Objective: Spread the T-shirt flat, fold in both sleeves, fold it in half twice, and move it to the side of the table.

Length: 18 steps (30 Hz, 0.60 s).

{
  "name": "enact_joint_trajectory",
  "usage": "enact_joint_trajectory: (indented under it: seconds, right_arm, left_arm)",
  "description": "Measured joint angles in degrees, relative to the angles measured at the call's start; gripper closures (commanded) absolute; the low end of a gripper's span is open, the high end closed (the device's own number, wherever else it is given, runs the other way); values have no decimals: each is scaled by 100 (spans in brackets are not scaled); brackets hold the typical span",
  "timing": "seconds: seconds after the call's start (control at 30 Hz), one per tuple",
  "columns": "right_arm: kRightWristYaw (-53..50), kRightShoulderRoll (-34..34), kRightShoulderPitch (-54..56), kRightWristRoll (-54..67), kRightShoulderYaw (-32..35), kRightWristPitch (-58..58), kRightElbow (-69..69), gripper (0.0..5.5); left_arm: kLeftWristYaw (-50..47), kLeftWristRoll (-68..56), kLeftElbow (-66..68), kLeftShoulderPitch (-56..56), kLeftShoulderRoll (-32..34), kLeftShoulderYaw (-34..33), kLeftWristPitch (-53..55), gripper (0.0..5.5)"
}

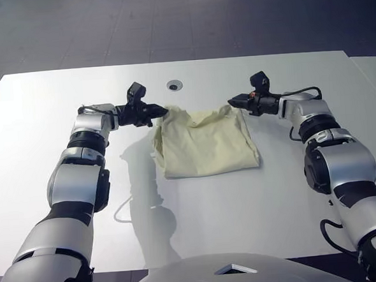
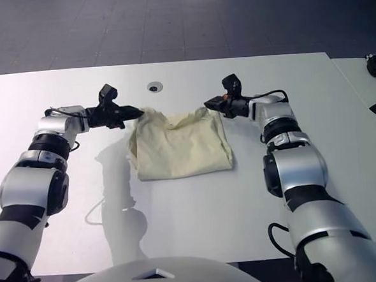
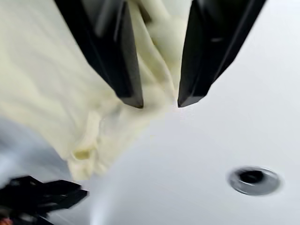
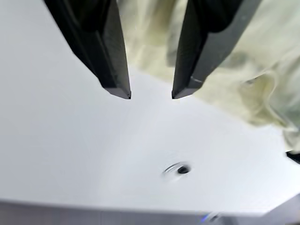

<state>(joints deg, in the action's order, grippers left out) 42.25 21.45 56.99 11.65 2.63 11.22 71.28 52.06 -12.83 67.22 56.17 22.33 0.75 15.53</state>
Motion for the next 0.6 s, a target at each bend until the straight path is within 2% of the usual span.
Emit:
enact_joint_trajectory:
  seconds: [0.07,0.17,0.4,0.6]
  right_arm:
    - [-386,-7,-191,52,212,-266,-182,299]
    - [-264,-21,-614,-108,96,-506,-903,248]
    - [-123,-38,-1248,-980,-778,-1484,-2219,137]
    - [-220,-31,-1362,-2004,-1631,-2509,-2426,36]
  left_arm:
    - [-689,-28,-13,55,-35,-248,-78,307]
    - [-1035,232,-591,-139,47,-191,-275,254]
    - [-1152,545,-3880,-1982,128,289,-108,139]
    - [-1326,1179,-6673,-3418,142,1210,380,34]
